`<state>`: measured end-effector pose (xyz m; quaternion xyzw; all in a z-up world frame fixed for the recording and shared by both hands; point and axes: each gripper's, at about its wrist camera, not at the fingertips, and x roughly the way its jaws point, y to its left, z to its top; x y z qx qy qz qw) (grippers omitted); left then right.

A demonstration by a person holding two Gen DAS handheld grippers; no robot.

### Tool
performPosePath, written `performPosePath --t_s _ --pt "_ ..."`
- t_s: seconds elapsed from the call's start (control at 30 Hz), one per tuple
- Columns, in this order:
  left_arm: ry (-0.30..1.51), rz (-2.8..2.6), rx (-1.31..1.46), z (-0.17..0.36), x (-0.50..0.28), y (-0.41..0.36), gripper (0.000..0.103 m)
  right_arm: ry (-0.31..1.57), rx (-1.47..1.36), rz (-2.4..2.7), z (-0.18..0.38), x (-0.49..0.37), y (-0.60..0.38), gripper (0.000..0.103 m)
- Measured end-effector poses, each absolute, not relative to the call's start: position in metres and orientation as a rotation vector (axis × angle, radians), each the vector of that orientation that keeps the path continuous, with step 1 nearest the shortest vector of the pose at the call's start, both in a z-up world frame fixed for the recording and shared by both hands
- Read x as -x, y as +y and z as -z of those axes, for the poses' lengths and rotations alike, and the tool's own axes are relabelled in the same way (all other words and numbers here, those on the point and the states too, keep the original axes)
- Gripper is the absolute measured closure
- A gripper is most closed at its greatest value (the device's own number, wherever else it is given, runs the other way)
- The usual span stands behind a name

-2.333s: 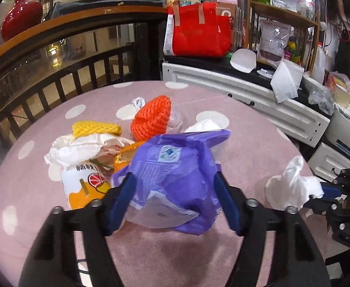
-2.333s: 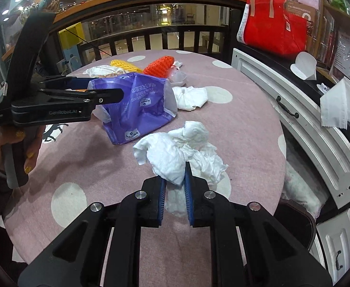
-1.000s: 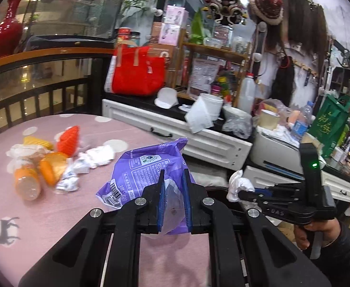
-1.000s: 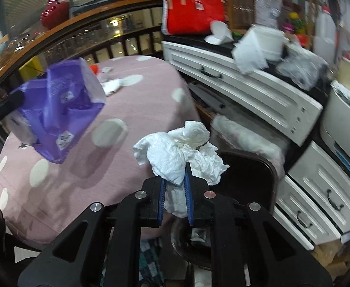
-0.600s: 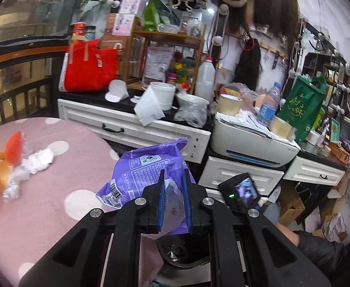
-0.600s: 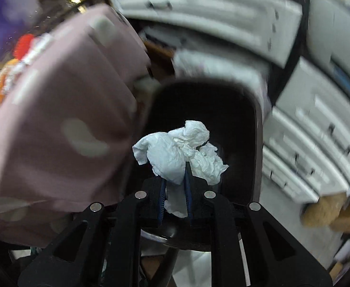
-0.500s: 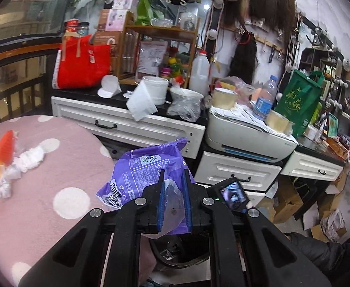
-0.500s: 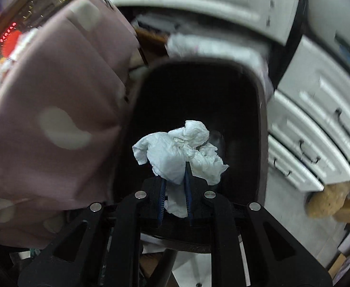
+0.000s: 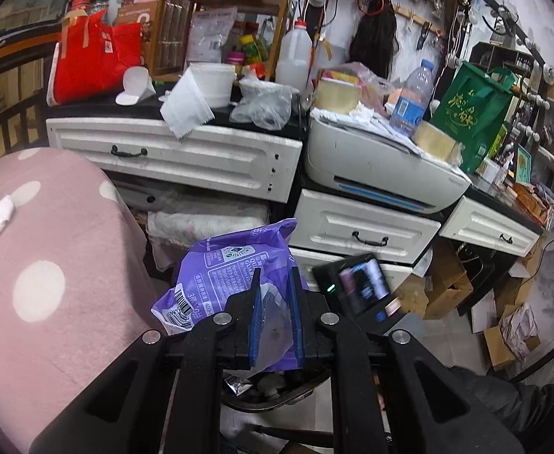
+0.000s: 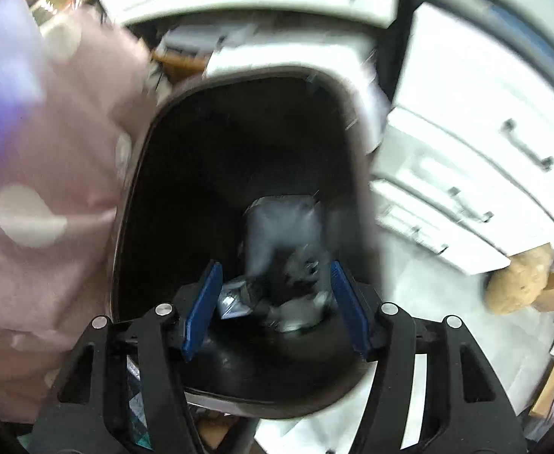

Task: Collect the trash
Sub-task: 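Carry tissues and purple bag over the bin and open both tools, then move both tools back over the table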

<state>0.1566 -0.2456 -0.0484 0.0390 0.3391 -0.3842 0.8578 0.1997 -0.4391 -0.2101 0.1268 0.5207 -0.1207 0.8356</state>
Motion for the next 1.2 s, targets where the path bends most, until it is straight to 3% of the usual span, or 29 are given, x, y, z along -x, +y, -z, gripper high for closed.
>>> performPosePath --t_s 0.13,0.57,0.9,1.0,1.07,1.1,1.13,1.2 --pt "0.745 0.807 -0.102 0.064 -0.161 -0.259 0.09 0.995 -0.247 0.382 0.174 -0.179 -0.462 0.036" --pt "0.907 0.806 -0.24 0.136 -0.174 -0.312 0.09 0.869 -0.319 0.438 0.131 -0.135 -0.48 0.035" --pt "0.968 0.786 -0.294 0.16 -0.179 -0.322 0.089 0.808 -0.303 0.392 0.105 -0.135 -0.466 0.03" --pt "1.005 0.775 -0.309 0.169 -0.182 -0.326 0.08 0.802 -0.294 0.388 0.101 -0.135 -0.464 0.03" --pt "1.029 0.762 -0.322 0.174 -0.184 -0.327 0.056 0.794 -0.288 0.385 0.098 -0.134 -0.463 0.03" --pt "1.036 0.758 -0.318 0.175 -0.185 -0.326 0.037 0.789 -0.286 0.385 0.096 -0.133 -0.464 0.028" --pt "1.034 0.758 -0.308 0.175 -0.185 -0.325 0.029 0.783 -0.287 0.384 0.094 -0.132 -0.465 0.025" --pt "1.018 0.768 -0.284 0.173 -0.183 -0.321 0.023 0.774 -0.296 0.381 0.091 -0.131 -0.467 0.022"
